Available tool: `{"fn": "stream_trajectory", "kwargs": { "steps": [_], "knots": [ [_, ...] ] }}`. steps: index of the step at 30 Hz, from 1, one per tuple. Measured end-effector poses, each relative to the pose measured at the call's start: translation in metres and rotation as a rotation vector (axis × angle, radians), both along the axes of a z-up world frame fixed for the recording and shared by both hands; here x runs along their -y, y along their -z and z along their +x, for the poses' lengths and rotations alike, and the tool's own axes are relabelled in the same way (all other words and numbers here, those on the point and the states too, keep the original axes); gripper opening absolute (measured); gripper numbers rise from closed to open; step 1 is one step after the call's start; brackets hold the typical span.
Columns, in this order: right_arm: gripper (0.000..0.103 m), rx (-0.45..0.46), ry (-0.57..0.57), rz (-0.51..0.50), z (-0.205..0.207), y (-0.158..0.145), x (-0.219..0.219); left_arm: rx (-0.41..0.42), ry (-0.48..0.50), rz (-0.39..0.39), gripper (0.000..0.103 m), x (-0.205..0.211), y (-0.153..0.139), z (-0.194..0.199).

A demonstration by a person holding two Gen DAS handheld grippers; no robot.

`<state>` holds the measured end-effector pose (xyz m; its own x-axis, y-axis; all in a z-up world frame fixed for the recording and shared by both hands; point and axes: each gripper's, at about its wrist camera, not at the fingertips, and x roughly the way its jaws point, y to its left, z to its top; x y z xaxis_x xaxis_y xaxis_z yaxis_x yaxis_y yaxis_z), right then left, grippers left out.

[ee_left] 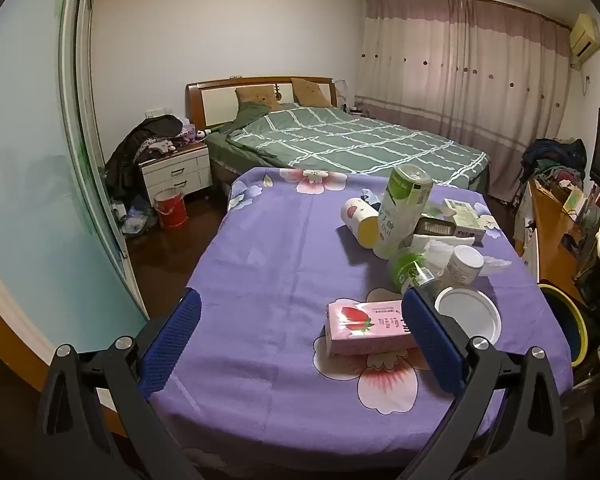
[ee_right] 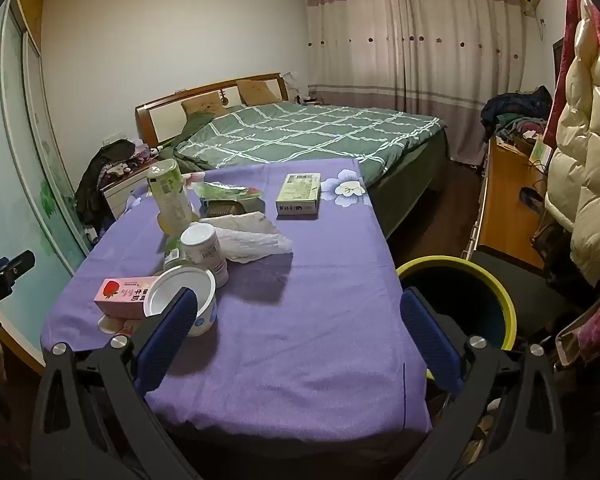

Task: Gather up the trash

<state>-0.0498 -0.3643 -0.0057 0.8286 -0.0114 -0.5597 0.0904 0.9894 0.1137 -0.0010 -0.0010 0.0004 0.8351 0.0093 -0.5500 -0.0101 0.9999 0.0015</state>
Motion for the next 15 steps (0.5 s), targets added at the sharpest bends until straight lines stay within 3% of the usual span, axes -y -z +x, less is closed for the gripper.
{"fn": "stream_trajectory", "kwargs": {
  "steps": [15],
  "knots": [
    [0.097,-0.001,-0.005,0.003,-0.0034,-0.0032,0.0026,-0.014,0.011,-0.018,0.099,0.0012,-0.0009,-0.0012]
  ]
}}
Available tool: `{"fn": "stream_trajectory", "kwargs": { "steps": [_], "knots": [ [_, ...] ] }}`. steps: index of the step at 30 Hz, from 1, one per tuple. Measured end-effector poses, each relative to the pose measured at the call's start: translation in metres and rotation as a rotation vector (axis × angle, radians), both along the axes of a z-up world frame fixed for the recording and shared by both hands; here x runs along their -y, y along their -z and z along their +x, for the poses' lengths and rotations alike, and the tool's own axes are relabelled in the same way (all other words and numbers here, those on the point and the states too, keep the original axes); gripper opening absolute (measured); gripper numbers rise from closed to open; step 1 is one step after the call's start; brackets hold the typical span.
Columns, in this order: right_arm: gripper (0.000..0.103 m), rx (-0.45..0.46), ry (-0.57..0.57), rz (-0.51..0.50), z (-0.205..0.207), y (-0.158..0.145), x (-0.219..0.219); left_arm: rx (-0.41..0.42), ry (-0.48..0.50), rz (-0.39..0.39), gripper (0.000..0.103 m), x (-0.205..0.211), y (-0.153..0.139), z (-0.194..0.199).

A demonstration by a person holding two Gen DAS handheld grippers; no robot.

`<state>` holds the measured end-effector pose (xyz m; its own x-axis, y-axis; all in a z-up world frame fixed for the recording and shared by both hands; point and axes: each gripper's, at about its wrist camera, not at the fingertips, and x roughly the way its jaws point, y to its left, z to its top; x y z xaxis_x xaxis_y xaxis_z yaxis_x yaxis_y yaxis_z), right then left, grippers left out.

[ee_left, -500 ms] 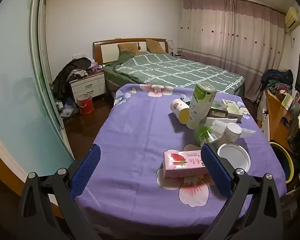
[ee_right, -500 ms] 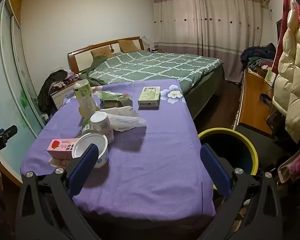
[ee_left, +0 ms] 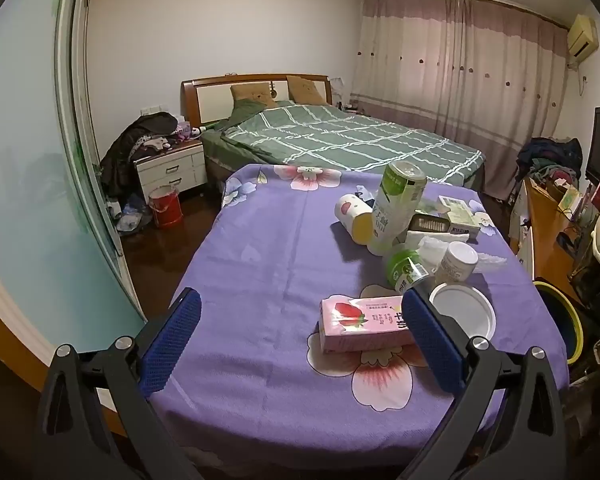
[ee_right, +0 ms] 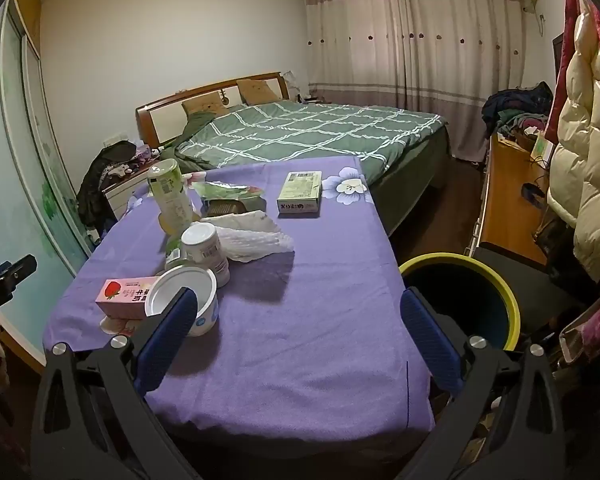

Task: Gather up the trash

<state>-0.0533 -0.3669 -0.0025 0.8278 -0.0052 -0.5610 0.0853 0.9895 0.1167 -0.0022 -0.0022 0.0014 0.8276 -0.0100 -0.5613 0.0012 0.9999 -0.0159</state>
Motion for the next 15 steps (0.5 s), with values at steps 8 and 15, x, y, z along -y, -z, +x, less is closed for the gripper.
{"fn": "stream_trajectory", "kwargs": {
  "steps": [8,15],
  "knots": [
    [0.097,-0.008,0.0,0.018,0.0086,0.0094,-0.0024,-0.009,0.0,-0.006,0.099,-0.0006,0.0023,0.0009],
    [0.097,-0.01,0.003,0.018,0.0094,0.0103,-0.0017,-0.011,0.0,-0.006,0.099,-0.0008,0.0034,0.0016]
  ]
}}
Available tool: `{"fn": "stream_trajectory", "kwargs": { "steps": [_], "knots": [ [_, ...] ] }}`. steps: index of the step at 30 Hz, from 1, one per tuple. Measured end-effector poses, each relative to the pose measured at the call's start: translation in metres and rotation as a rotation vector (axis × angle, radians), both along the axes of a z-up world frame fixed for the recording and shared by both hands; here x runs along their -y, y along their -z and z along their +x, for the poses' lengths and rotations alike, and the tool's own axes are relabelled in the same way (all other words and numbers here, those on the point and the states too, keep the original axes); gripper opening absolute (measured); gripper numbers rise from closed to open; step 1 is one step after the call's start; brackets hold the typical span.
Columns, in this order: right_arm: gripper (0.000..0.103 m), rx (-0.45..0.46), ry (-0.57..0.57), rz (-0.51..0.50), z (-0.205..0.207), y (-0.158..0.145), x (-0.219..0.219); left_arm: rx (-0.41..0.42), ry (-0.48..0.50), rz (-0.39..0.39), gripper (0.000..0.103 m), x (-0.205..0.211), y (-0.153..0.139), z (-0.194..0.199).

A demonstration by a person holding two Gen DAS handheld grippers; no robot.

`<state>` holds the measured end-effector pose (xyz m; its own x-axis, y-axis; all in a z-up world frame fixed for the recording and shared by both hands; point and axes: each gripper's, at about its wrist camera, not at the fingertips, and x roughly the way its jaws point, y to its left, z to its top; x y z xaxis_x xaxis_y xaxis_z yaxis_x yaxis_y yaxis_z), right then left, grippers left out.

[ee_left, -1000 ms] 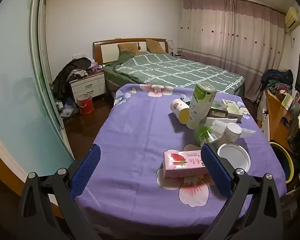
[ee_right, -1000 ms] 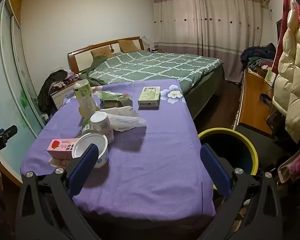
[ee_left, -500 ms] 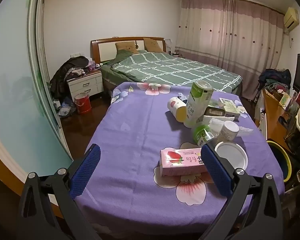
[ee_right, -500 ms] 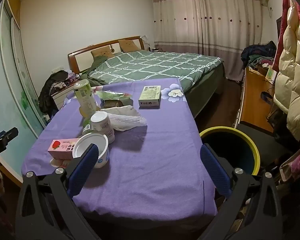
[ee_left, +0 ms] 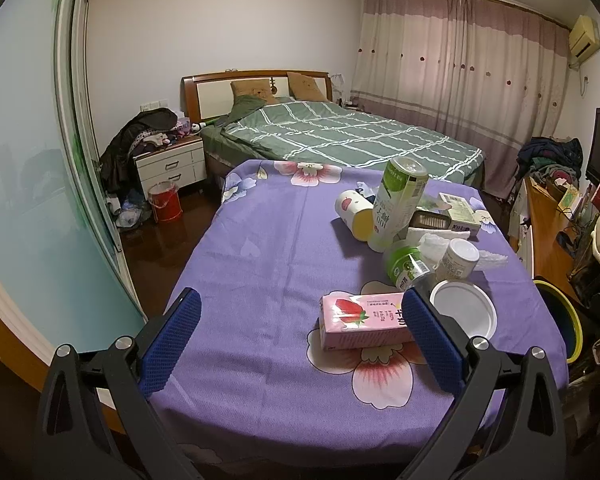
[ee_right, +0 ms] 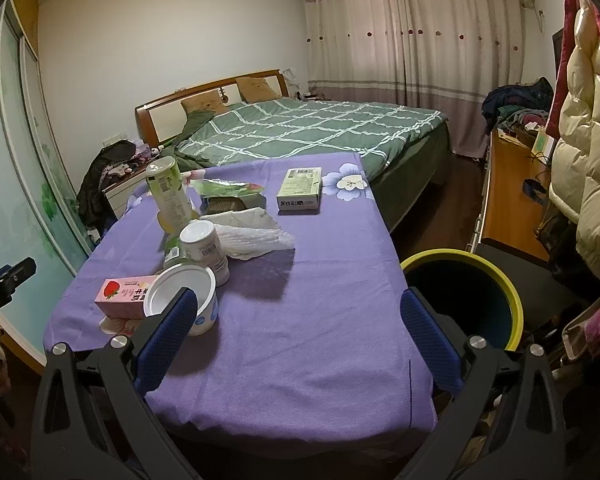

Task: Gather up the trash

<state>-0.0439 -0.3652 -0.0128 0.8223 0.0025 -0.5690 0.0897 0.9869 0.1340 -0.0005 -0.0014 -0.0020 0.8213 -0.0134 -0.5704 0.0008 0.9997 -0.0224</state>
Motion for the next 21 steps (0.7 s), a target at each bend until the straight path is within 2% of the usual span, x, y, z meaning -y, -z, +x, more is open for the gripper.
{"fn": "stream_trajectory", "kwargs": {
  "steps": [21],
  "knots": [
    [0.097,-0.005,0.0,0.008,0.0015,0.0035,0.0017,-0.006,0.002,-0.002,0.099,0.0009,0.003,0.001]
  ]
}}
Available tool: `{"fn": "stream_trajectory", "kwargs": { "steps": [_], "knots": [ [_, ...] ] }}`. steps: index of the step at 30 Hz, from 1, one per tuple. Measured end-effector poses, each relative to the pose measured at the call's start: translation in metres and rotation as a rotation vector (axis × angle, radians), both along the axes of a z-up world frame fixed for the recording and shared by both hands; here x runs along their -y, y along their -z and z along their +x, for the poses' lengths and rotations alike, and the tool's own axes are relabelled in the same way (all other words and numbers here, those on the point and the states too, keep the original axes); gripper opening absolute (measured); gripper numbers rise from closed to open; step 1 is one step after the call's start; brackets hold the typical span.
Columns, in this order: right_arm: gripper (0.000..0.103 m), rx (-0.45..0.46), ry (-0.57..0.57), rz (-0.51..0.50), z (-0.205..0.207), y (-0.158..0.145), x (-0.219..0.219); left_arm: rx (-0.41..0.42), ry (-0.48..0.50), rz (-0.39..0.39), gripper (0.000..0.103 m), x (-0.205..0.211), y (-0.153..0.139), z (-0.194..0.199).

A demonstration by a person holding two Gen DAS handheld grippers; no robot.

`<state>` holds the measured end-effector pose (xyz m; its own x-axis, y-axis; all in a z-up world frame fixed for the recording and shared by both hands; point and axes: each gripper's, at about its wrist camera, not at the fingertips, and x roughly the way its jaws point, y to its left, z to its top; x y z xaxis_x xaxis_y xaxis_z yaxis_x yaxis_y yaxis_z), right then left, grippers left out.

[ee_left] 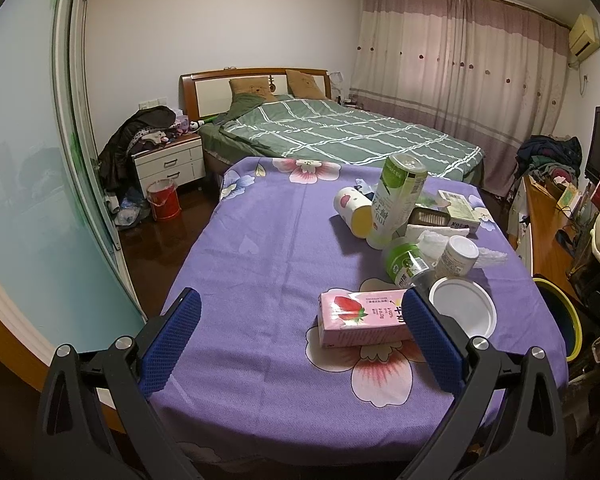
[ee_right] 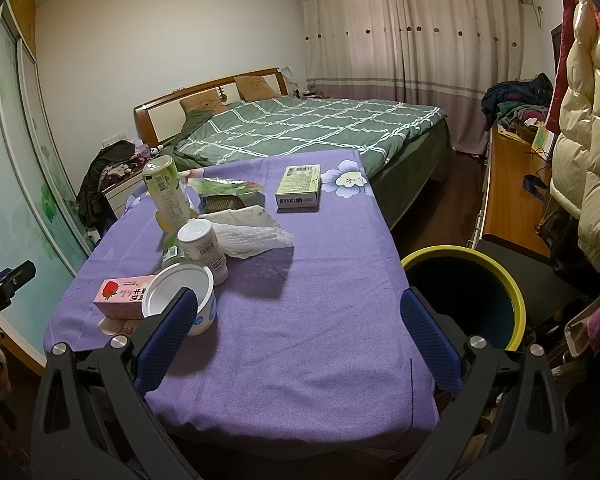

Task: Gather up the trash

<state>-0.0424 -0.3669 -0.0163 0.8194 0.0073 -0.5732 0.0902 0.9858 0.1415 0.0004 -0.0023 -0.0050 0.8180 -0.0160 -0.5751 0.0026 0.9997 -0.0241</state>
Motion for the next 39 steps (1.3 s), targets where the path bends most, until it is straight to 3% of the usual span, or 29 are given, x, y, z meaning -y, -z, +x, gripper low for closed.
{"fn": "stream_trajectory", "kwargs": {
  "steps": [39],
  "knots": [
    [0.097,-0.007,0.004,0.008,0.0011,0.0046,0.0033,-0.008,0.004,0.002,0.099,0.0019,0.0027,-0.0011]
  ]
}}
